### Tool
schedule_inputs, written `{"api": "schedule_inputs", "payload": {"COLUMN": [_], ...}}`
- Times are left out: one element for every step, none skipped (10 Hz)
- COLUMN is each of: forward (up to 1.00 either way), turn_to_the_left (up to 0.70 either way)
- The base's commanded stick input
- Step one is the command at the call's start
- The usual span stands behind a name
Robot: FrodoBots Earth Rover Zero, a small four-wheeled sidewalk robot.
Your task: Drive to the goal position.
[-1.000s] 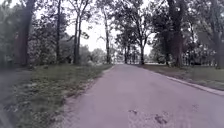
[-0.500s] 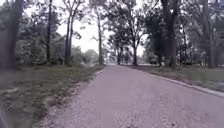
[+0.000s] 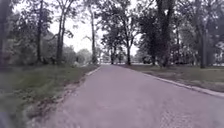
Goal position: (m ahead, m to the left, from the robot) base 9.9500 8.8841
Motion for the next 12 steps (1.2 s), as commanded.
{"api": "schedule_inputs", "payload": {"forward": [0.70,0.70,0.70,0.70,0.70,0.70,0.70,0.70,0.70,0.70,0.70,0.70], "turn_to_the_left": [0.00,0.00,0.00,0.00,0.00,0.00,0.00,0.00,0.00,0.00,-0.05,-0.12]}}
